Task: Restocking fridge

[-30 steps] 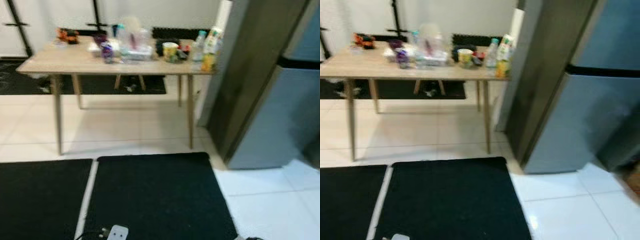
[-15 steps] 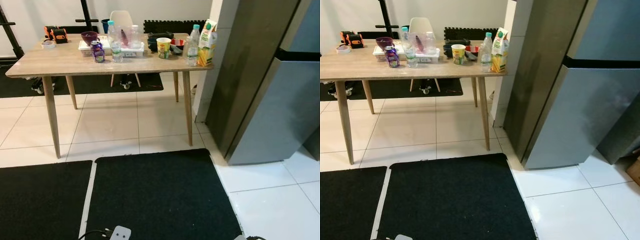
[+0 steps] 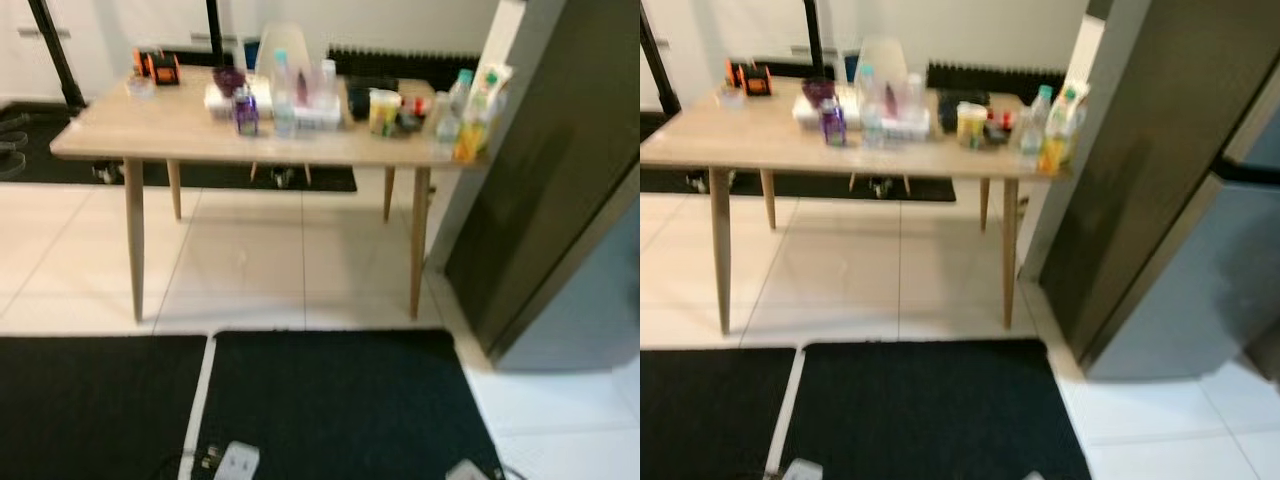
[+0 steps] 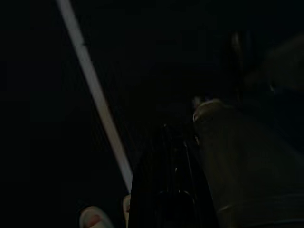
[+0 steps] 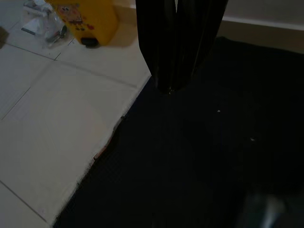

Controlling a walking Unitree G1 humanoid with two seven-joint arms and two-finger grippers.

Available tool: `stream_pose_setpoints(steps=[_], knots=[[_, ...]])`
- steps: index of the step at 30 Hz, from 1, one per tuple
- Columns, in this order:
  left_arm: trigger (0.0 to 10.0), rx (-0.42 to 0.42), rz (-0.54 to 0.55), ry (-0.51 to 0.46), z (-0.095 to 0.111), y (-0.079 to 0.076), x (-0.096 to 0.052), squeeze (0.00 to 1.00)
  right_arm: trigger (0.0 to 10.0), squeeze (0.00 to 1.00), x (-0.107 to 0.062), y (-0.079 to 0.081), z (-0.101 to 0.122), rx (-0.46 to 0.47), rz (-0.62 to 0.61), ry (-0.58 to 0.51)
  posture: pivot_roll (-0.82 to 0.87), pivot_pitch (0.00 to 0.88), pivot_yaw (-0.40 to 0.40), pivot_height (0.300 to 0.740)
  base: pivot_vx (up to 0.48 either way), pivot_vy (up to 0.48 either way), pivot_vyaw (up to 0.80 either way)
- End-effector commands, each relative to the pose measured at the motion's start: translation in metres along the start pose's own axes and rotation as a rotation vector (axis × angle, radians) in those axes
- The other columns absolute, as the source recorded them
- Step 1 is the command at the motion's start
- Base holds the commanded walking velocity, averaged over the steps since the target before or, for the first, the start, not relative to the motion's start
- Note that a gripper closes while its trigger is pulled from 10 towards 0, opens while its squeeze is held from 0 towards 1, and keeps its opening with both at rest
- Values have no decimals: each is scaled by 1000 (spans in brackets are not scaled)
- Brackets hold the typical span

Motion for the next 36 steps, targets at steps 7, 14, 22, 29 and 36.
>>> stream_pose_setpoints(steps=[7, 14, 22, 29, 36], knots=[[10000, 12, -7, 3, 0, 0, 0, 0, 10000, 0, -1, -4, 4, 9, -13, -16, -62, 0, -29, 740, 384, 0, 0], [10000, 12, 22, 4, -3, 13, -2, 0, 10000, 0, 0, 0, 2, 21, -10, -20, -59, 0, -11, 740, 382, 0, 0], [10000, -70, 103, 44, -23, 40, -9, 0, 10000, 0, 0, 2, -2, 14, -9, -10, -71, 0, -27, 740, 376, 0, 0], [10000, -75, 108, 46, -24, 42, -9, 0, 10000, 0, 0, 1, 0, 19, -14, -18, -73, 0, -27, 740, 366, 0, 0], [10000, -72, 76, 23, -14, 28, -5, 0, 10000, 0, 0, 2, 2, 19, -15, -25, -80, 0, -21, 740, 364, 0, 0]])
Point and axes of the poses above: a point about 5 cm out from each wrist's last joint towards the gripper, its own x axis pointing out of the wrist towards the gripper, its own z axis along the axis of the wrist's last joint, y = z × x, the point moved 2 cm from there along x, pointing out of the wrist towards the gripper, and after that the axes turned 11 degrees about x, right-handed, at the moved point
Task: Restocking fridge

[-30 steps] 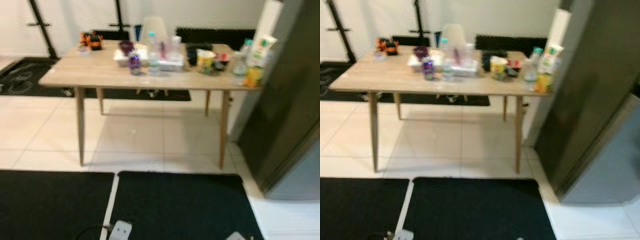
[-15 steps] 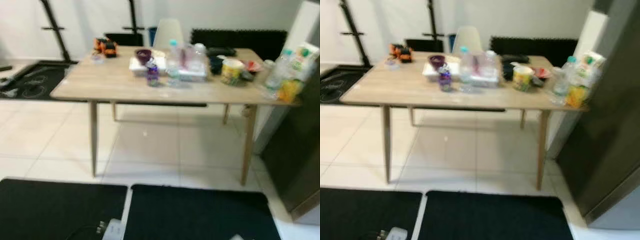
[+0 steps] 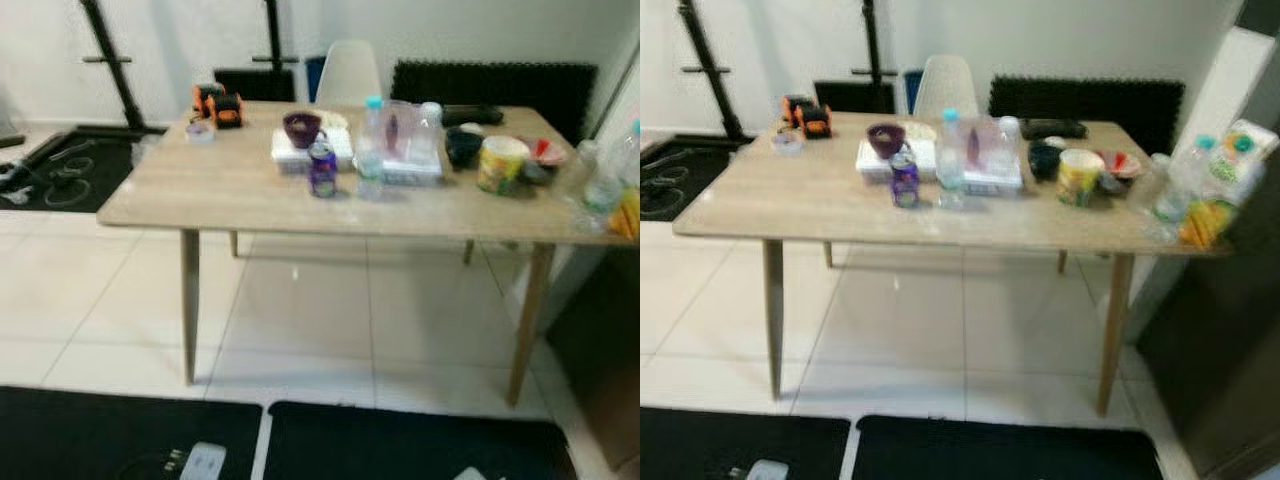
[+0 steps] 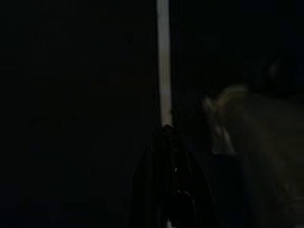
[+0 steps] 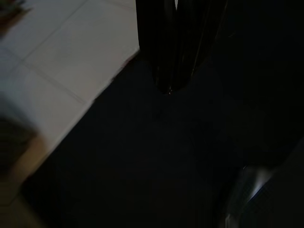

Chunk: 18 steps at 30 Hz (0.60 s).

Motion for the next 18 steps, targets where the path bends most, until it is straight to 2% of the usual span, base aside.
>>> stream_pose_setpoints(steps=[1, 4, 10, 18], knots=[[10000, 7, -15, 18, -4, -5, 0, 0, 10000, 0, 1, 6, -1, 12, 11, -2, -80, 0, -21, 740, 360, 0, 0], [10000, 23, -48, 5, 1, -18, 1, 0, 10000, 0, 1, 8, -3, 14, 17, 5, -80, 0, -21, 740, 202, 0, -515], [10000, 32, -60, -5, 5, -23, 2, 0, 10000, 0, 1, 11, -5, 21, 25, 3, -80, 0, -21, 740, 0, 0, -769], [10000, 59, -48, -4, 6, -22, 2, 0, 10000, 0, 1, 13, -3, 29, 27, -11, -76, 0, -7, 740, 0, -45, 0]])
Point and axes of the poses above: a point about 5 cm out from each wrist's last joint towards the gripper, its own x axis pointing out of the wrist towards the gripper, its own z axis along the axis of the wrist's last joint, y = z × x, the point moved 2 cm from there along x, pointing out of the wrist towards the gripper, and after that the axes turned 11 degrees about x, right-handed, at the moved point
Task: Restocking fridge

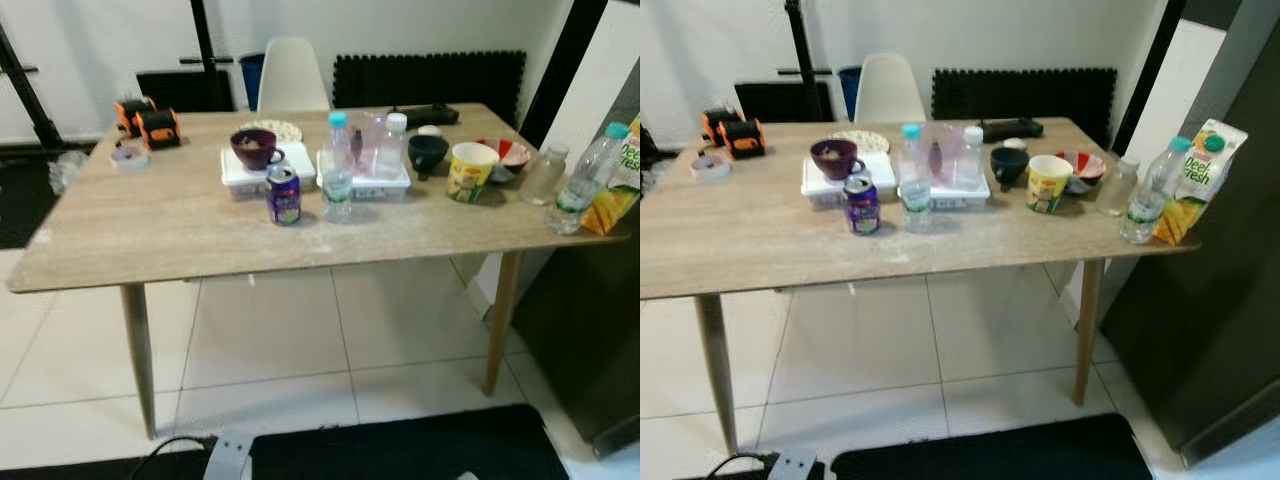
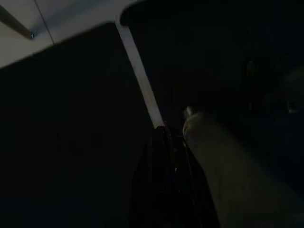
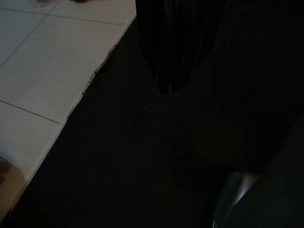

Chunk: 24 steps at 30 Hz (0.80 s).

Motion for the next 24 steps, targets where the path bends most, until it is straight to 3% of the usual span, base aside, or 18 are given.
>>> stream_pose_setpoints(steps=[1, 24], knots=[[10000, 6, 1, 29, -8, -2, -1, 0, 10000, 0, 0, 1, 1, 13, 2, -8, -76, 0, -7, 740, 0, -405, 0], [10000, 36, 7, 21, -2, -1, 0, 0, 10000, 0, 0, 2, -1, -17, 4, -8, -78, 0, -8, 740, 0, -388, 0]])
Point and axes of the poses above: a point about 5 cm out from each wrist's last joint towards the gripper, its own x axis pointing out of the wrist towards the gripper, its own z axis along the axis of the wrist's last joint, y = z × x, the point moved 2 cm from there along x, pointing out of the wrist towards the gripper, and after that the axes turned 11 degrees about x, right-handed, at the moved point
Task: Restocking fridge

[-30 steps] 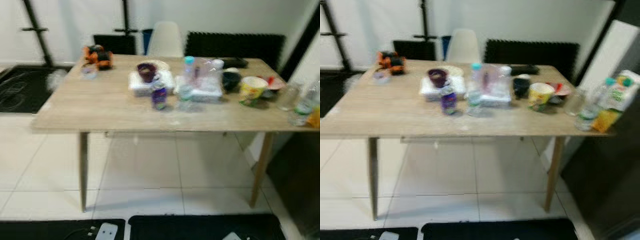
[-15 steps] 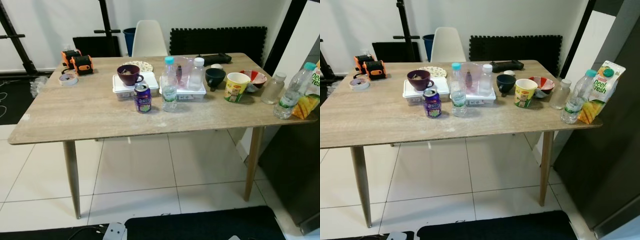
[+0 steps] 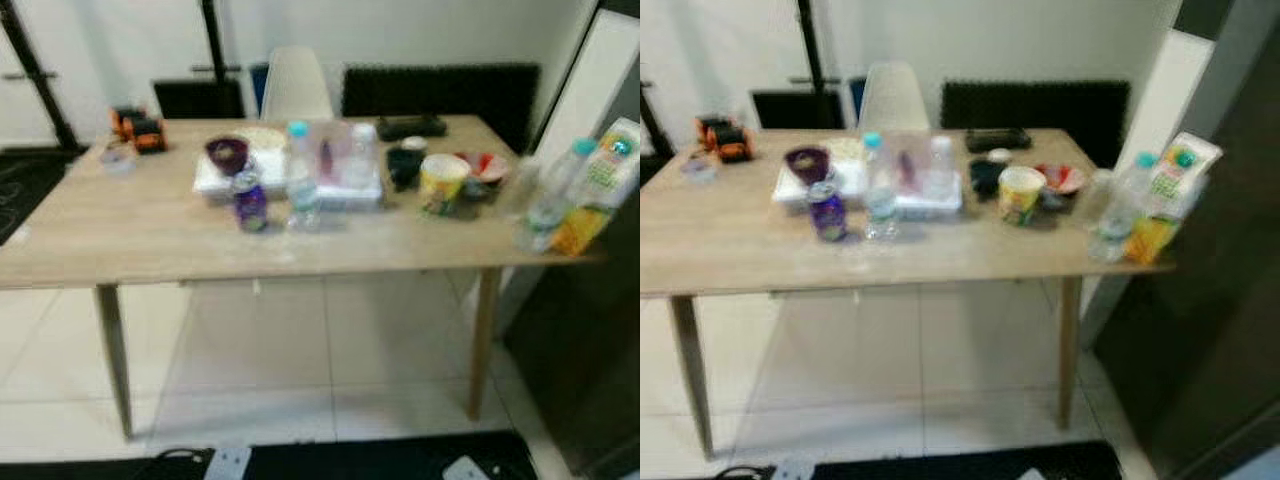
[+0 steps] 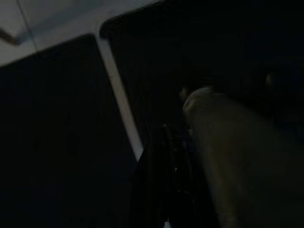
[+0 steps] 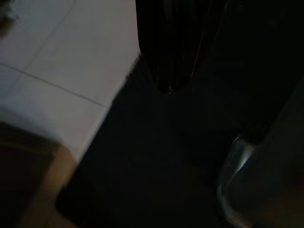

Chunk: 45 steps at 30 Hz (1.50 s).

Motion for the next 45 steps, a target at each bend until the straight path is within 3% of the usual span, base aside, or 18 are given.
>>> stream_pose_setpoints(steps=[1, 16, 38, 42, 45], knots=[[10000, 5, -4, 23, -6, -4, -1, 0, 10000, 0, 0, 4, -4, 1, 12, 12, -78, 0, -8, 740, 0, 0, 0], [10000, 8, -14, 43, -10, -8, -1, 0, 10000, 0, 0, 5, -6, -7, 19, 12, -76, 0, -11, 740, 0, 0, 0], [10000, 4, -30, 54, -13, -12, -1, 0, 10000, 0, 0, 5, -5, 14, 22, 8, -78, 0, -12, 740, 449, 0, 0], [10000, -29, -28, 38, -11, -11, -1, 0, 10000, 0, 0, 6, -5, 17, 24, 8, -81, 0, -8, 740, 85, 0, 0], [10000, -8, -46, 38, -11, -13, -1, 0, 10000, 0, 0, 6, -5, 19, 26, 9, -82, 0, -9, 740, 0, -111, 0]])
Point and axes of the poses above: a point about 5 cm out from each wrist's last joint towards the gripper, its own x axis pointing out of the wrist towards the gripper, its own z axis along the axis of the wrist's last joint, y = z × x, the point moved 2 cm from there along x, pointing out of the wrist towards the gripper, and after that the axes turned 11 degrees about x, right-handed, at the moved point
